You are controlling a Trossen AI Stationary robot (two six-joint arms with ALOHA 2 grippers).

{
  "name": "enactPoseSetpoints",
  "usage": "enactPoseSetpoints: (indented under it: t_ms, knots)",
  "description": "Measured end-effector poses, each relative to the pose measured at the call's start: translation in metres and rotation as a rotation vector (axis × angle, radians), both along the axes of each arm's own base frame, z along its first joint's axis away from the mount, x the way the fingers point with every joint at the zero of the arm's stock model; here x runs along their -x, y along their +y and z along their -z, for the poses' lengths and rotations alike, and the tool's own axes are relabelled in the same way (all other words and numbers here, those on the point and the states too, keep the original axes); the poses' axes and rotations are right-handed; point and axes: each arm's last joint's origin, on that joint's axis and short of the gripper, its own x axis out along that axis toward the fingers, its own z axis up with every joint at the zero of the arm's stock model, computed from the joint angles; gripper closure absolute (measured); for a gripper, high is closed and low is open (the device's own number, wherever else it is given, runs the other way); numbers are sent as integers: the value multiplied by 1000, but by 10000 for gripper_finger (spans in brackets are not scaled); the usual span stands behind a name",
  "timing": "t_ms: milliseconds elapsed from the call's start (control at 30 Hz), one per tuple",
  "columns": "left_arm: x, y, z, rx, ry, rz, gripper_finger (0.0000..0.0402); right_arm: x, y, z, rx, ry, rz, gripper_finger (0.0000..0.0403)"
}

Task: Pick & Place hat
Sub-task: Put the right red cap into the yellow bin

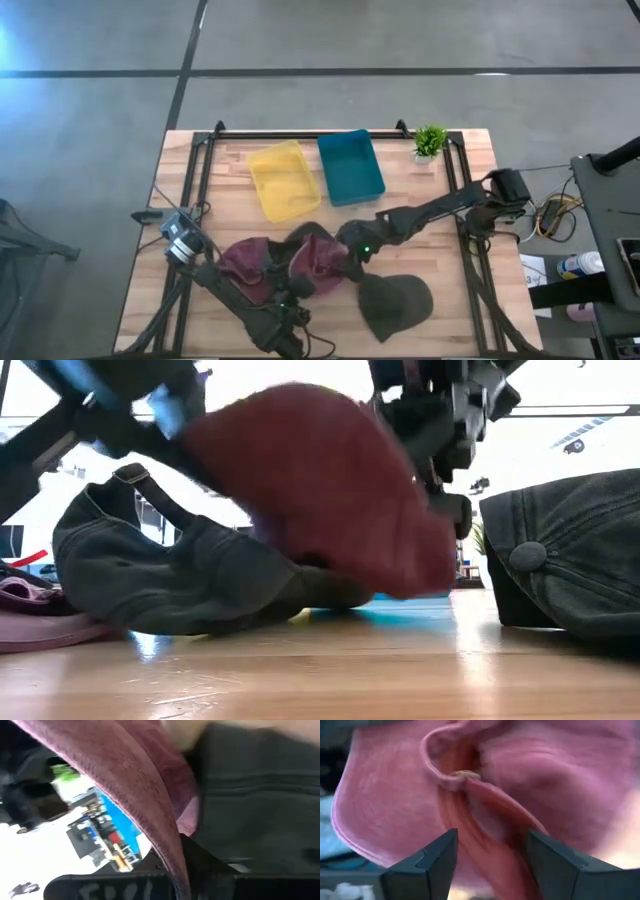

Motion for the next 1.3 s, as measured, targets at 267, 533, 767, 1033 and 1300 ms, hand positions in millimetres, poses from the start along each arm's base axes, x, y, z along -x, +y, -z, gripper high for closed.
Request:
enactPoseSetpoints:
  t_ms: [267,533,767,1033,1300]
  knots:
    - [6,12,-22,19,-164,-116,394,7,-8,-77,254,-149,47,177]
    - [20,29,-59,441,-766,-564,394,78,-31,-171,593,-344,300,177]
    - [19,44,-82,734,-1363,-736,394,138,-47,-192,605,-400,522,177]
    - [-5,96,-65,872,-1844,-940,394,172,-55,-149,366,-335,826,177]
    - [-4,149,-82,921,-2151,-917,394,190,-54,-102,243,-258,916,177]
